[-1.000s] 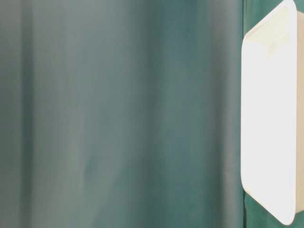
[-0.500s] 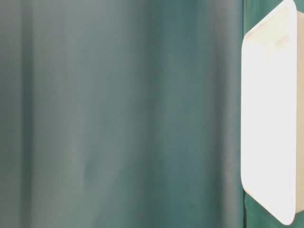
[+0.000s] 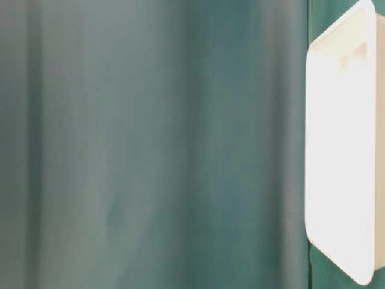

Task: Put the tape alternately from left to right into the white case.
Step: 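Raise both grippers from rest and open them over the tape rolls, then move the right gripper to the white tape roll and grasp its rim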

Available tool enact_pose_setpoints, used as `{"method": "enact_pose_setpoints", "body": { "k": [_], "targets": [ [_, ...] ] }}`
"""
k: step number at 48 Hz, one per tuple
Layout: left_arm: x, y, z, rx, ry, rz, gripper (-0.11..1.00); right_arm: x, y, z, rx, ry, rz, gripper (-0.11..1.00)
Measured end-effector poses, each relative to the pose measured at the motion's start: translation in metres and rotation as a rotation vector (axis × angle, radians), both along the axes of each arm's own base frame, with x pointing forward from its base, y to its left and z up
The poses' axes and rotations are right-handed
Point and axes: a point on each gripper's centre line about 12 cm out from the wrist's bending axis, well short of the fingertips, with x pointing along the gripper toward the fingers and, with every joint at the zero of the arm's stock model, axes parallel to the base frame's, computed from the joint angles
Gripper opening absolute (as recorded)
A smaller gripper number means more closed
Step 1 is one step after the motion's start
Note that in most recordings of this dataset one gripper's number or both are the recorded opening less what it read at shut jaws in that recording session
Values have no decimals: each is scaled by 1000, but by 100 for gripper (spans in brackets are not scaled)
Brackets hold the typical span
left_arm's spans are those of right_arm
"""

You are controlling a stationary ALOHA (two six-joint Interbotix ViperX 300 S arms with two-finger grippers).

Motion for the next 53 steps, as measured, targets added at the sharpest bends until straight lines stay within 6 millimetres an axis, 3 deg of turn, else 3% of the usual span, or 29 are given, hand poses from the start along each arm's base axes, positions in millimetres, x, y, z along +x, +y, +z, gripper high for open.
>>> {"method": "enact_pose_setpoints", "body": {
  "k": [28, 53],
  "targets": [
    [31, 0, -24, -50, 273, 21, 80, 34, -2, -34, 57, 371, -28, 77],
    [34, 0, -26, -50, 296, 21, 80, 41, 4, -39, 55, 399, -7, 76]
  ]
}}
